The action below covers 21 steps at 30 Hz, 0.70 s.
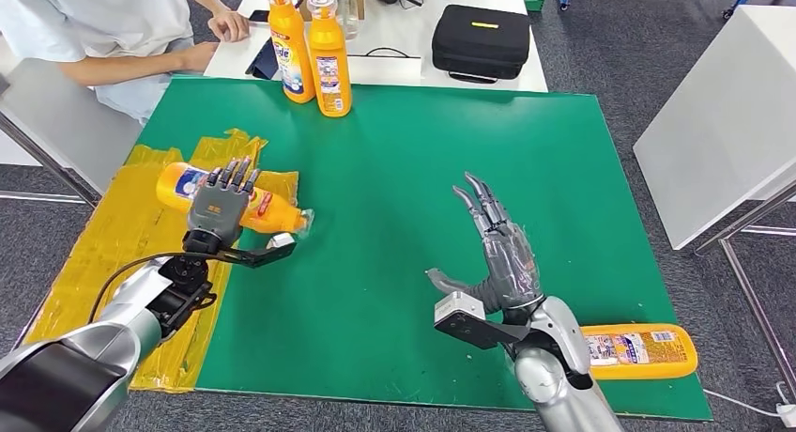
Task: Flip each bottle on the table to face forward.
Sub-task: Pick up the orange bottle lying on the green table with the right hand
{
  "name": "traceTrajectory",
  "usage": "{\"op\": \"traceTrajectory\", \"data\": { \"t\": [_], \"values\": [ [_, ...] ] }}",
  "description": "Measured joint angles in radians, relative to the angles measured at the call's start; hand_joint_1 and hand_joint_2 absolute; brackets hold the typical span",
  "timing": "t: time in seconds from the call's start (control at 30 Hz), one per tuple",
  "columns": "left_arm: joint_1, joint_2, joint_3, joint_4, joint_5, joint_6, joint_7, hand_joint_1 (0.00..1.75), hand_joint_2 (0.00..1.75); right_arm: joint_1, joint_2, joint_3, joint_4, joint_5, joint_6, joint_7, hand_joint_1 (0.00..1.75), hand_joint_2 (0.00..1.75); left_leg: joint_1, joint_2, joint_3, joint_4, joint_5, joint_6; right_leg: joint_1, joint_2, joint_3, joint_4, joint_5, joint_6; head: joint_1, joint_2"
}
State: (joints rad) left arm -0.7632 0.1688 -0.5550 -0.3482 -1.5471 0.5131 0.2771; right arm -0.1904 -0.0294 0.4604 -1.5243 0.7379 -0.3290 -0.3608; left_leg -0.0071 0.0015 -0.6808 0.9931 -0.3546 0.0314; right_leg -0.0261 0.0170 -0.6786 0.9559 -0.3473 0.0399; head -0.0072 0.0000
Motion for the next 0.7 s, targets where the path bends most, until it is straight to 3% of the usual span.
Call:
{"op": "traceTrajectory", "data": {
  "t": [0.27,0.57,0.7],
  "values": [
    [0.007,-0.021,0.104,0.003,0.082,0.014,-0.149,0.0,1.75,0.033,-0.051,-0.019,-0.03,0.043,0.088,0.024,0.0,1.75,0.0,-0.001,0.0,0.0,0.0,0.0,0.0,-0.001,0.0,0.0,0.0,0.0,0.0,0.0],
    [0.013,-0.107,0.283,-0.028,0.283,-0.038,-0.431,0.0,1.75,0.059,-0.139,-0.056,-0.084,0.11,0.203,0.012,0.0,1.75,-0.001,-0.002,-0.001,0.0,0.0,0.0,-0.001,-0.001,0.0,0.0,0.0,0.0,0.0,0.0],
    [0.013,-0.136,0.343,-0.043,0.343,-0.073,-0.493,0.0,1.75,0.061,-0.165,-0.066,-0.101,0.121,0.214,0.015,0.0,1.75,-0.001,-0.001,0.0,0.0,0.0,0.0,-0.001,0.0,0.0,0.0,0.001,0.001,0.0,0.0]
  ]
}}
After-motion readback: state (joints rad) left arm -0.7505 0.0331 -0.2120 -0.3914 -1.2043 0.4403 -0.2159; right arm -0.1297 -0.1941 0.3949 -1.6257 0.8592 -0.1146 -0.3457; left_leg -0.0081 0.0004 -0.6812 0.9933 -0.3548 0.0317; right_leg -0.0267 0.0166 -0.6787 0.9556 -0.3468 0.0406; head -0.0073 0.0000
